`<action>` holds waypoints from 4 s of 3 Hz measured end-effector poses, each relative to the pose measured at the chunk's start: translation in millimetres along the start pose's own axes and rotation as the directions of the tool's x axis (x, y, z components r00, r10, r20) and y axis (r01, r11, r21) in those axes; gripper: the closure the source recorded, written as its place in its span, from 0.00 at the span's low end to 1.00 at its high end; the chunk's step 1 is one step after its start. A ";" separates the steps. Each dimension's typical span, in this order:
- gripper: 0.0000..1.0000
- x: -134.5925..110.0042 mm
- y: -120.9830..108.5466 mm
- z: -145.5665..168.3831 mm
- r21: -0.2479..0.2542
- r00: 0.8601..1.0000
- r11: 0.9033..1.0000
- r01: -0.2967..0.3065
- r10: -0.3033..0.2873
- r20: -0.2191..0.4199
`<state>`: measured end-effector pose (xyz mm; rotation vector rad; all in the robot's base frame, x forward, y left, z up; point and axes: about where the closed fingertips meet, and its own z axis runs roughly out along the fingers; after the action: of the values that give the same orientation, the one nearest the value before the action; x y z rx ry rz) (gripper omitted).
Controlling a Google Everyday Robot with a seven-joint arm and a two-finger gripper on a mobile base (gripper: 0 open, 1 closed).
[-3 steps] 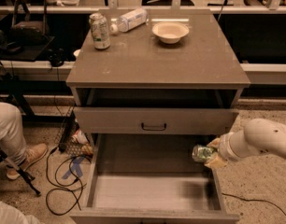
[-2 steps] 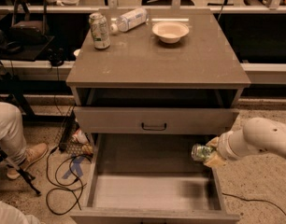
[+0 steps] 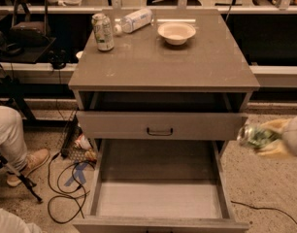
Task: Pick green can from middle drawer and place on counter
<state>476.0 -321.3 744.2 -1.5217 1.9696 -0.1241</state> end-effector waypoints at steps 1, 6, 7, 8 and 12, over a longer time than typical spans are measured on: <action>1.00 -26.3 -24.3 -80.7 0.100 0.999 0.994 0.053 -0.054 0.005; 1.00 -184.6 -155.5 -96.5 0.166 0.955 0.963 0.211 -0.240 0.174; 1.00 -201.6 -162.2 -42.4 0.080 0.948 0.970 0.232 -0.243 0.205; 1.00 -226.3 -175.2 7.4 0.020 0.939 0.968 0.252 -0.249 0.238; 0.28 -265.9 -201.6 120.0 -0.189 0.958 0.953 0.236 -0.196 0.208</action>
Offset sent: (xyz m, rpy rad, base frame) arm -0.0170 -0.0075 0.0755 -0.0303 -0.0952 0.0029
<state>742.2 -112.6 850.4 -1.8163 1.7067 0.1388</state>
